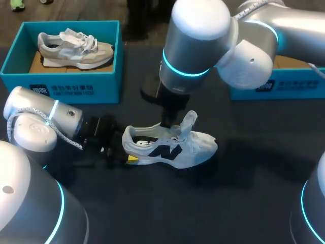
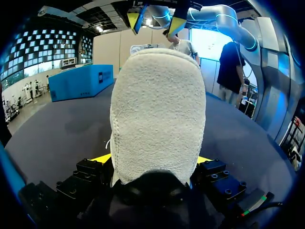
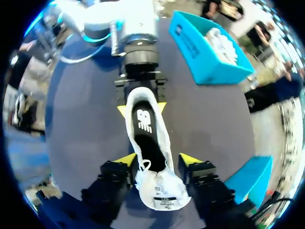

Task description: Take the shoe out of the shoebox, open the shoe tongue, remove and reinsert the insole, then place the shoe into the shoebox

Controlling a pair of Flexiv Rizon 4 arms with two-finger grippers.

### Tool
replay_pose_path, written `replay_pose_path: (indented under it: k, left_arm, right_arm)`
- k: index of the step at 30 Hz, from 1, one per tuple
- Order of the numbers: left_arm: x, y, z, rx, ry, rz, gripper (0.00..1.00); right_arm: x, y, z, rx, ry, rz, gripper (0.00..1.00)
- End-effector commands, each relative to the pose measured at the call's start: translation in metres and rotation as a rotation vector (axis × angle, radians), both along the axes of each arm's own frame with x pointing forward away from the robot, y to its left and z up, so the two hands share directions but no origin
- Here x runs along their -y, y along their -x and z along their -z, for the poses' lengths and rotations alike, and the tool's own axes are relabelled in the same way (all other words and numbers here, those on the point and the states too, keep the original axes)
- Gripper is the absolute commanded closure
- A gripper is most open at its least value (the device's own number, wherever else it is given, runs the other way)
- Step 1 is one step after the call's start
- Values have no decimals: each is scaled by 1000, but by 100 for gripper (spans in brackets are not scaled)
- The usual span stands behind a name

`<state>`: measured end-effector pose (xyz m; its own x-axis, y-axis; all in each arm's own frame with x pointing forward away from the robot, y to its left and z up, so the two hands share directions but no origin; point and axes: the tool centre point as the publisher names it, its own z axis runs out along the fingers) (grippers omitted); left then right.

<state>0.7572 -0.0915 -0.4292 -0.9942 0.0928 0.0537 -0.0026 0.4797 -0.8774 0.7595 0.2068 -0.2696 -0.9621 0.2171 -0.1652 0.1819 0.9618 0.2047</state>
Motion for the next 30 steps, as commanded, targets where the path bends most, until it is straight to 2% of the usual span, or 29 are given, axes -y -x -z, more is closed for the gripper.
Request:
replay_pose_path:
  k: [1, 15, 21, 30]
  left_arm:
    - [1, -1, 4, -1, -3, 1, 100]
    - [1, -1, 4, -1, -3, 1, 100]
    - [1, -1, 4, -1, -3, 1, 100]
    - [1, -1, 4, -1, -3, 1, 100]
  right_arm:
    - [5, -2, 1, -28, -17, -19, 100]
    - [5, -2, 1, -28, -17, -19, 100]
    - [-3, -8, 16, -19, -5, -34, 100]
    - [-24, -16, 43, -58, 15, -118, 100]
